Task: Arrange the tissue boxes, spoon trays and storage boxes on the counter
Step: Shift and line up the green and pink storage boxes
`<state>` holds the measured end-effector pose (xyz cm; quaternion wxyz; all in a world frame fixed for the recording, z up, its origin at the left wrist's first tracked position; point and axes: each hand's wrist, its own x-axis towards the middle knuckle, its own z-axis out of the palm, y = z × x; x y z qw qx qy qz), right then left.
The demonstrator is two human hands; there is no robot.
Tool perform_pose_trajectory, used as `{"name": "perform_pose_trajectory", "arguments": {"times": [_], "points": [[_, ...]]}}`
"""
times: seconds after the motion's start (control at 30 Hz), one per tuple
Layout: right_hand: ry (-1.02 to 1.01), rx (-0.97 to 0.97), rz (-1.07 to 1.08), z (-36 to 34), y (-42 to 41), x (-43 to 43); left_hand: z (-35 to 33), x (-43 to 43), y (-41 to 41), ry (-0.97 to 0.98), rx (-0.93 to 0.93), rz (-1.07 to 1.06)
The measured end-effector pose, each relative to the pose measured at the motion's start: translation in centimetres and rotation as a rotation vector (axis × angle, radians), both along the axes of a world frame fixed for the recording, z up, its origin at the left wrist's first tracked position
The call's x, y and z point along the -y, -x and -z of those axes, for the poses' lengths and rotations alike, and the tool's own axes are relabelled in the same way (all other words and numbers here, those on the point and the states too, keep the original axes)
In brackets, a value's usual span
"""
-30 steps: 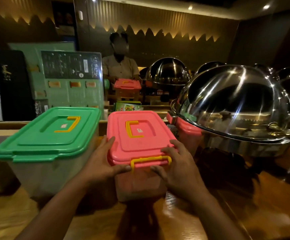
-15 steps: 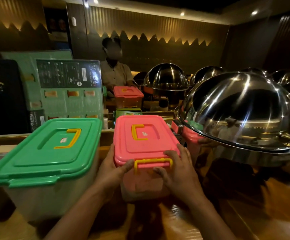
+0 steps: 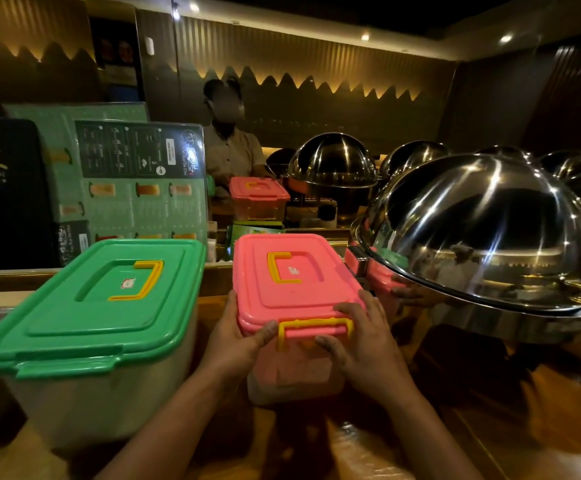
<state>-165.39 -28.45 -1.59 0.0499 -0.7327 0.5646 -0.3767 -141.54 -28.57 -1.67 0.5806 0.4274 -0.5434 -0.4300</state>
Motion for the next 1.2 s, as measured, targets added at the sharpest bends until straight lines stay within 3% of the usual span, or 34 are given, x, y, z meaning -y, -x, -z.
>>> {"name": "perform_pose_trajectory", "arguments": {"times": [0.47,0.6,0.73,0.87,1.0,1.1,1.2], "points": [[0.020,-0.032,0.037,0.1,0.0,0.2,-0.7,-0.1,-0.5,-0.035,0.117,0.024],[0.035,-0.088,0.120,-0.8,-1.3,-0.9,-2.2,-1.8,-1.0,0.029,0.378,-0.069],[0.292,-0.006,0.059,-1.8,-5.2,-3.5,-4.2,-5.9,-3.8,0.194,0.770,-0.161],[0.330,0.005,-0.132,-2.8,-11.2,-5.7,-6.9,-10.1,-8.8,0.333,0.744,-0.080],[0.264,-0.066,-0.212,-2.5,-17.2,-5.6,-7.7,-11.5,-16.9,0.476,0.899,-0.288],[0.138,-0.067,-0.227,-1.9,-21.3,-5.7,-6.7,-10.8,-23.8,0.243,1.023,-0.400],[0.051,-0.067,-0.179,-1.5,-24.0,-6.1,-4.8,-10.0,-28.5,-0.030,0.996,-0.313]]}}
